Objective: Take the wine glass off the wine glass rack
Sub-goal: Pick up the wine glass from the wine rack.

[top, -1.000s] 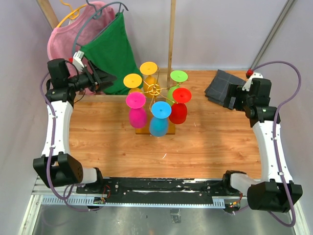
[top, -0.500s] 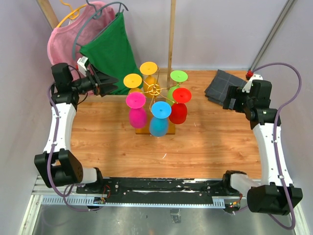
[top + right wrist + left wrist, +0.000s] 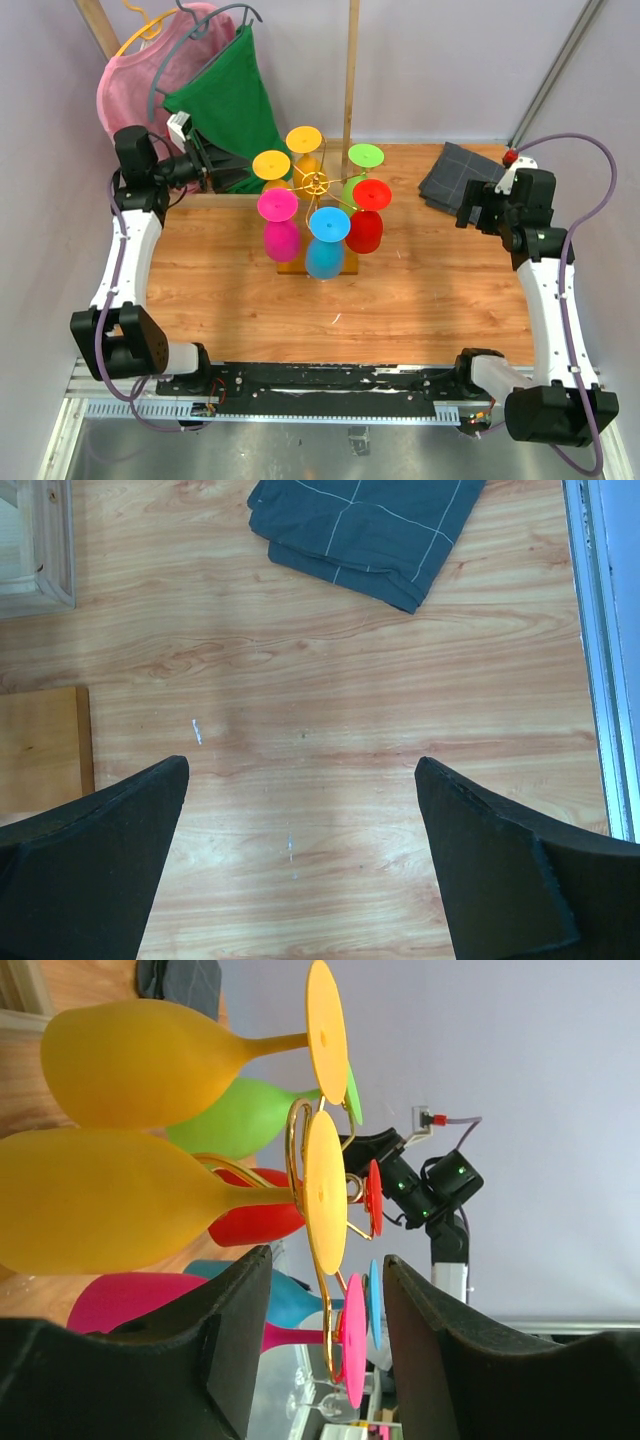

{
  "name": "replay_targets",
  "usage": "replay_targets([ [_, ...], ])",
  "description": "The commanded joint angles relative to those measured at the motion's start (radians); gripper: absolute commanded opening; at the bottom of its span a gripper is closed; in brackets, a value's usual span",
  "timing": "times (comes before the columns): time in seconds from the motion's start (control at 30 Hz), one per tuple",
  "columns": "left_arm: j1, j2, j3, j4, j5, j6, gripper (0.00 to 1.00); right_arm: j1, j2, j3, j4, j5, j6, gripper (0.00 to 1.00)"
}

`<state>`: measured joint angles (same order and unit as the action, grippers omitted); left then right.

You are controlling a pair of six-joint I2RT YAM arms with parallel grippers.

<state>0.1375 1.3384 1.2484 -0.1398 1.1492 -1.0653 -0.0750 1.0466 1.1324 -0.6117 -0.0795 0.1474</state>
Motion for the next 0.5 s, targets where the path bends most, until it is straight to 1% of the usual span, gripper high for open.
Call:
replay_targets([
  [0.0,-0.011,0.016,-0.010,0.031,0.024,-0.018,0.52,-0.011,-0.025,-0.020,-0.009,-0.002,-0.003,0.98],
  [0.47,-0.030,0.049,-0.001,0.060,0.025,-0.035,0.42,-0.011,-0.037,-0.035,-0.002,0.004,-0.007,0.98],
])
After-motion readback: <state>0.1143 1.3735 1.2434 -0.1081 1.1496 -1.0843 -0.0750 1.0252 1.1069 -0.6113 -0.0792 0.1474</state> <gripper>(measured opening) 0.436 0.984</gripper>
